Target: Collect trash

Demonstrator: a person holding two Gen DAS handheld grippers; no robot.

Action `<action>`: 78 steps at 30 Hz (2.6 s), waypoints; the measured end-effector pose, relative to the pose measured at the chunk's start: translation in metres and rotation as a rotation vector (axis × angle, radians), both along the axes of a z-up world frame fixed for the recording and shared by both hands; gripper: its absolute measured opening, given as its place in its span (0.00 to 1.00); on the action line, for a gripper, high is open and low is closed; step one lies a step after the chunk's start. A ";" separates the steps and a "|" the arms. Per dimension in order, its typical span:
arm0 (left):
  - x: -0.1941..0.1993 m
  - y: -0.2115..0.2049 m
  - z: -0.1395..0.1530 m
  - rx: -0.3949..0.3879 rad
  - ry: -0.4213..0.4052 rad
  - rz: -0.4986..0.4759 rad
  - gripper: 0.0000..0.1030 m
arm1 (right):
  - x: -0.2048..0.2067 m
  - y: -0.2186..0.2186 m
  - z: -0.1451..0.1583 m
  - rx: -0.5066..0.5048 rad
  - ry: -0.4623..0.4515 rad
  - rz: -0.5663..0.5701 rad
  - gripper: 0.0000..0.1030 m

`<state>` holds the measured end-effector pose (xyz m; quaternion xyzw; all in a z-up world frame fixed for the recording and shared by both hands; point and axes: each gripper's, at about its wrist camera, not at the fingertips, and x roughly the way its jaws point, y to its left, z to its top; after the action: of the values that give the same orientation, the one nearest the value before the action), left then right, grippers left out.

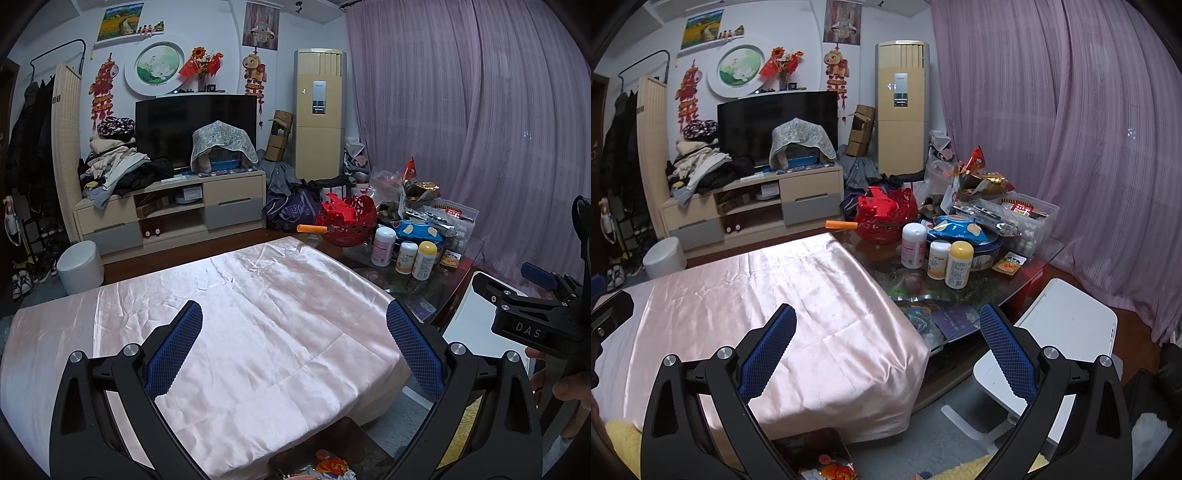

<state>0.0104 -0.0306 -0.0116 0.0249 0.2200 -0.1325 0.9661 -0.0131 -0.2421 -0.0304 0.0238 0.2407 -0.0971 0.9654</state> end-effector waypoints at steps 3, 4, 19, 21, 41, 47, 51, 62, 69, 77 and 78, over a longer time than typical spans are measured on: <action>0.000 0.000 0.000 0.000 -0.001 0.000 0.92 | 0.000 0.000 0.000 0.001 0.001 0.001 0.97; 0.000 0.000 0.000 0.000 0.000 0.000 0.92 | 0.000 0.000 0.000 0.000 0.001 0.000 0.97; 0.000 0.000 -0.001 -0.001 0.000 0.001 0.92 | -0.001 0.005 0.000 0.003 -0.003 0.000 0.97; -0.001 0.000 0.000 -0.001 0.001 0.000 0.92 | -0.001 0.006 -0.001 0.003 -0.002 0.001 0.97; -0.001 0.000 -0.001 -0.001 0.001 0.000 0.92 | -0.002 0.007 0.000 0.007 -0.001 -0.003 0.97; -0.002 0.000 0.000 -0.001 -0.001 0.000 0.92 | -0.003 0.009 0.000 0.009 -0.004 -0.005 0.97; -0.003 -0.001 -0.001 -0.001 -0.001 0.002 0.92 | -0.004 0.009 -0.001 0.010 -0.003 -0.005 0.97; -0.004 -0.002 0.000 -0.002 0.000 0.002 0.92 | -0.005 0.009 -0.001 0.012 -0.004 -0.007 0.97; -0.003 -0.002 -0.001 -0.003 0.001 0.002 0.92 | -0.004 0.009 -0.001 0.011 -0.002 -0.006 0.97; -0.003 -0.009 0.002 0.018 0.019 0.021 0.92 | -0.008 0.008 -0.002 0.014 0.000 -0.012 0.97; -0.003 -0.010 0.002 0.020 0.017 0.029 0.92 | -0.009 0.008 -0.002 0.015 0.001 -0.013 0.97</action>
<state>0.0070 -0.0401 -0.0092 0.0301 0.2300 -0.1164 0.9657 -0.0222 -0.2339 -0.0325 0.0325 0.2418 -0.1014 0.9645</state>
